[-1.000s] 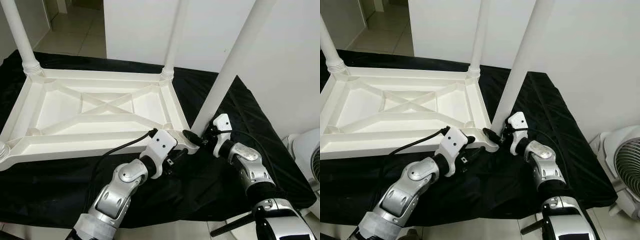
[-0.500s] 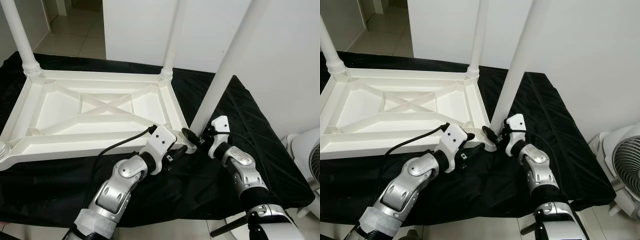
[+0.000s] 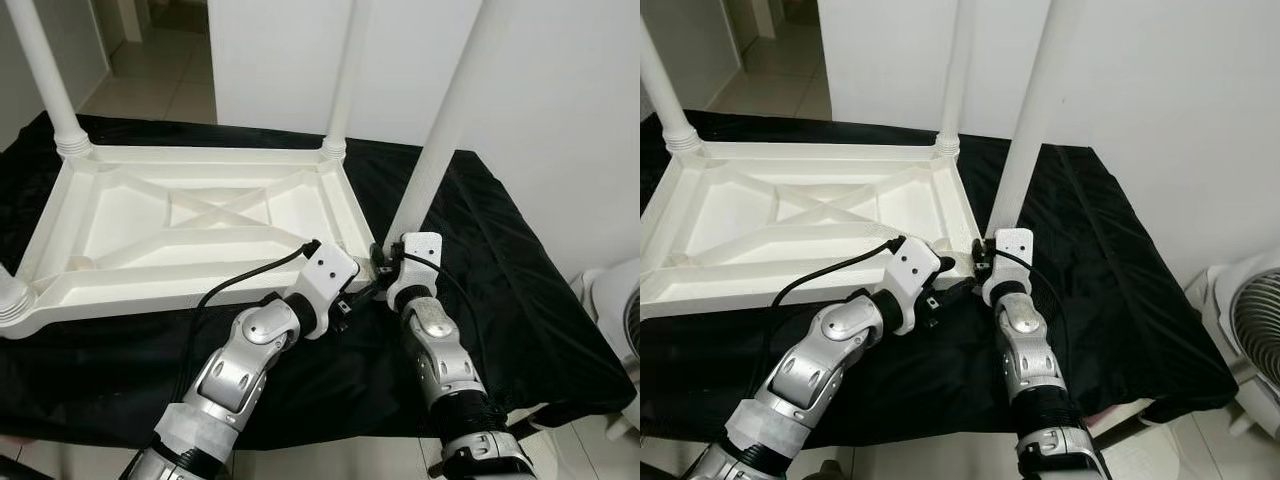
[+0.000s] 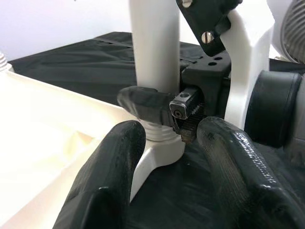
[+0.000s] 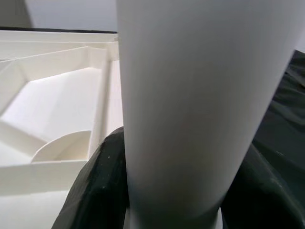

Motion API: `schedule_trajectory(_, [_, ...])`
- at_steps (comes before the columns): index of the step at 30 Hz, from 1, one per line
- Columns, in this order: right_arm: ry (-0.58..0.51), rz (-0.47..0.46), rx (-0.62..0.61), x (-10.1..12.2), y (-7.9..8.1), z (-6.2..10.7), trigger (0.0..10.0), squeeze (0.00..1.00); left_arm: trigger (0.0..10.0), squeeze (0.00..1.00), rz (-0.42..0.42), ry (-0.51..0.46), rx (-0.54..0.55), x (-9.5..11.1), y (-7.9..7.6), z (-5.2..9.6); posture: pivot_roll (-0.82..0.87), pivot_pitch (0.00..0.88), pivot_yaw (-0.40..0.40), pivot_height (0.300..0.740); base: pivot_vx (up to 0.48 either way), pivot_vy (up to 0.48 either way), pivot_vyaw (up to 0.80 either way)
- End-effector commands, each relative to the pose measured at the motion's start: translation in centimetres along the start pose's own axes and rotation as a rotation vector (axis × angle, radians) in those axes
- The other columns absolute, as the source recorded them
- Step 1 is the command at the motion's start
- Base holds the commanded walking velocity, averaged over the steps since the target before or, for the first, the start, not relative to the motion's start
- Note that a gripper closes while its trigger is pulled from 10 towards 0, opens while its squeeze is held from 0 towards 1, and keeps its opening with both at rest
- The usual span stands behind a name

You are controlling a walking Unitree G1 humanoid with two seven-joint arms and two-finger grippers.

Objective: Building children table

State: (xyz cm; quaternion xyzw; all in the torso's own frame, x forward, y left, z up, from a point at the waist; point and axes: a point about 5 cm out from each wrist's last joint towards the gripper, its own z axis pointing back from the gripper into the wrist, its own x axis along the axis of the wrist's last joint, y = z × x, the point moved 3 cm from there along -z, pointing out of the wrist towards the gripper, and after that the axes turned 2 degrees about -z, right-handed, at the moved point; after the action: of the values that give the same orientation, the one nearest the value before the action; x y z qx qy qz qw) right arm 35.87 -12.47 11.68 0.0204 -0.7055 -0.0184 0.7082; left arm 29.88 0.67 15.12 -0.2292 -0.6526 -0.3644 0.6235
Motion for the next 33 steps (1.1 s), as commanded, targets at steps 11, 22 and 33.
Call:
schedule_trajectory(11, [0.070, 0.034, -0.051, -1.0, -0.7, 0.3, 10.0, 1.00, 10.0, 0.00, -0.004, -0.017, -0.024, 0.3, -0.2, -0.4, 0.21, 0.000, -0.107, 0.740, 0.000, 0.000, 0.00])
schedule_trajectory(22, [0.057, 0.041, 0.029, -0.8, -1.2, 0.2, 10.0, 1.00, 10.0, 0.00, -0.009, -0.014, -0.013, 0.2, 0.1, -0.1, 0.21, 0.000, -0.102, 0.740, 0.000, 0.000, 0.00])
schedule_trajectory(33, [-0.006, 0.113, 0.416, 0.8, -1.0, 0.0, 10.0, 0.00, 10.0, 0.00, -0.019, -0.017, -0.026, 0.4, 0.2, -0.2, 0.20, 0.000, -0.081, 0.740, 0.000, 0.000, 0.00])
